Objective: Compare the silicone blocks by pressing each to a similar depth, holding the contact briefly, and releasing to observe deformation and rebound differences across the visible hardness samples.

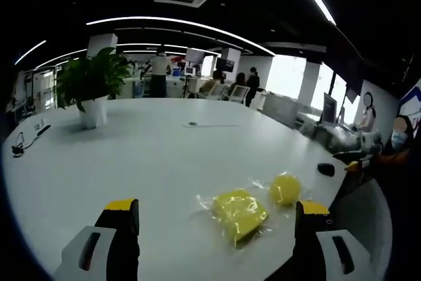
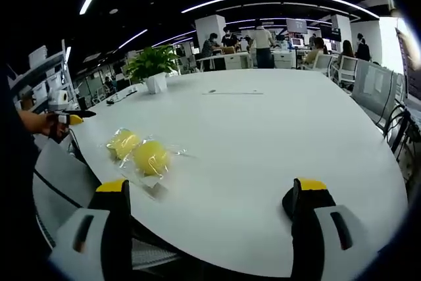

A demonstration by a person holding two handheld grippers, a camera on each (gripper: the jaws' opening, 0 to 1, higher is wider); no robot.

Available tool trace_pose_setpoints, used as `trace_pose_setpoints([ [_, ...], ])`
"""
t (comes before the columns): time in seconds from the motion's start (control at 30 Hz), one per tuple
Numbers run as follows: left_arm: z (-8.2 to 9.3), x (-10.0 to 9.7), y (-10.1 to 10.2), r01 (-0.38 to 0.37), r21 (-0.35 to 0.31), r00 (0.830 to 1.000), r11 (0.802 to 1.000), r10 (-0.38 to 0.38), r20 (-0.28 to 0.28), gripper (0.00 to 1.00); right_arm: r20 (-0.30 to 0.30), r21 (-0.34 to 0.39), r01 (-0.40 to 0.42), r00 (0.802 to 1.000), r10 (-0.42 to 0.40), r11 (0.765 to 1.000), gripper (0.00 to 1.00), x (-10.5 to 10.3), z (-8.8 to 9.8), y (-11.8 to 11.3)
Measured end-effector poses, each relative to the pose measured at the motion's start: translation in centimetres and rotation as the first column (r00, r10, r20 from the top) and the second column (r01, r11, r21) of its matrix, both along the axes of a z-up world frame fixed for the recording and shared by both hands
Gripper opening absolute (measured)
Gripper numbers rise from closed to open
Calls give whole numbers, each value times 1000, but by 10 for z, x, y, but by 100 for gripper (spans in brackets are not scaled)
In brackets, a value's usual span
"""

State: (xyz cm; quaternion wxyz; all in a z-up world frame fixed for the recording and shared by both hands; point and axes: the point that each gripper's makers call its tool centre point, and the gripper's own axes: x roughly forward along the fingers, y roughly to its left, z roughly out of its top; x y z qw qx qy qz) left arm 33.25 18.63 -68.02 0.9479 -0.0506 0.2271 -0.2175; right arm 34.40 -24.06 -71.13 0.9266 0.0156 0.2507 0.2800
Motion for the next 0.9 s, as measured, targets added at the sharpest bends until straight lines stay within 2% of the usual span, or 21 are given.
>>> trace_pose_setpoints([
  [0.2,-5,-2,0,12,5,1000,1000,-12,-6,100,16,-19,-18,1000,19,1000,97,5,6,-1],
  [0.33,-14,-6,3,11,-17,1000,1000,-11,-21,100,24,-39,-44,999,44,998,97,6,8,4],
  [0.47,-22,-9,8,7,-11,999,1000,-7,-47,100,19,-57,-68,997,69,996,97,4,6,10],
  [0.9,-25,-6,13,-6,-20,998,1000,4,-64,100,4,-48,-76,997,76,996,97,4,4,16],
])
